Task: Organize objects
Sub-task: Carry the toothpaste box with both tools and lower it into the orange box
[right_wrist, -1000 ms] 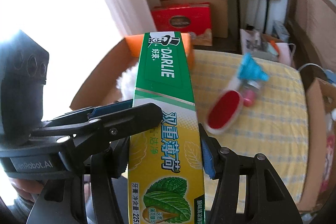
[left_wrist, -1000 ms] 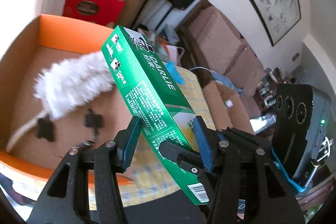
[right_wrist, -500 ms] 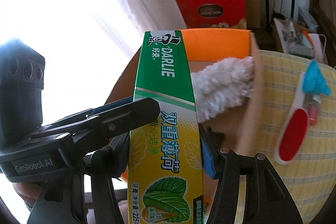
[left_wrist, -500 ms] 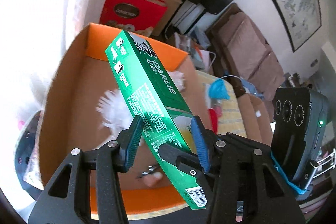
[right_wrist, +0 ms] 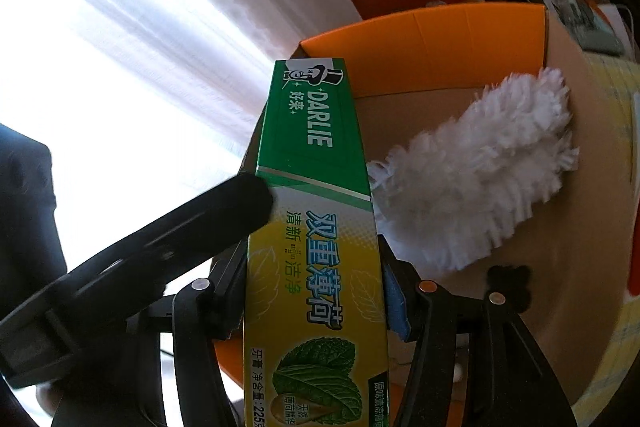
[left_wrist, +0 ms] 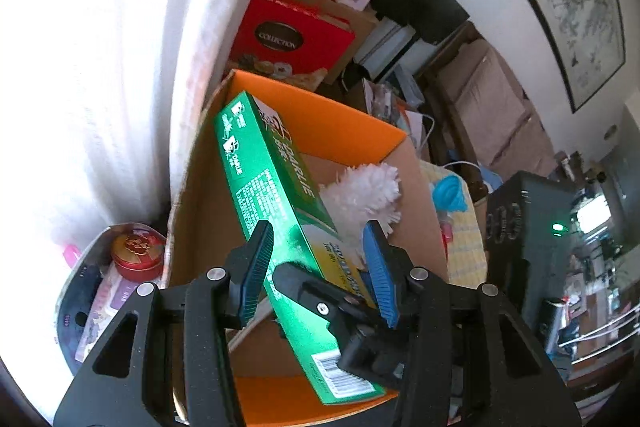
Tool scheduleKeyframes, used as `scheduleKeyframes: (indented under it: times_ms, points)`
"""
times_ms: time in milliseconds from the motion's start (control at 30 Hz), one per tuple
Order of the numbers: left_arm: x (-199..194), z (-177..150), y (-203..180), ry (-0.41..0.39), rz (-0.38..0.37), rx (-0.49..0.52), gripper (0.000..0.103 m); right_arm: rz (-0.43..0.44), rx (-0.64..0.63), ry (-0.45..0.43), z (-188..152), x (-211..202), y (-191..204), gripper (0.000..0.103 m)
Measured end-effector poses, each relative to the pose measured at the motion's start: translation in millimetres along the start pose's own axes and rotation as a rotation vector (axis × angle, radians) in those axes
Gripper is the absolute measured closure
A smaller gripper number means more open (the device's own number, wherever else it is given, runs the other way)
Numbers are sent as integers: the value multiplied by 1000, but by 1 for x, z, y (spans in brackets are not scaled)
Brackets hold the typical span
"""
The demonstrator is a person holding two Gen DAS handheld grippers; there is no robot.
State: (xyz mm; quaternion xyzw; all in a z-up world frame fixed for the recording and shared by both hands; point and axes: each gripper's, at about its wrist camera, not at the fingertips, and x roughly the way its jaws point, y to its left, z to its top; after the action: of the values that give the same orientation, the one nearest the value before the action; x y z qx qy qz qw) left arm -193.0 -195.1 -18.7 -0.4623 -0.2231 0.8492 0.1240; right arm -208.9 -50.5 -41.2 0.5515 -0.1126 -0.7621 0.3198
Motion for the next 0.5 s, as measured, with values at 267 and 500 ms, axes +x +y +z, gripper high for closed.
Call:
scheduleKeyframes:
  times_ms: [267,500]
  points:
    - [-7,0,8,-8,9,-13,60,23,44,39,-9,23,7,43]
    - [-10,-4,12,-12,-1,-24,60,37,39,78,-17,24,8,41]
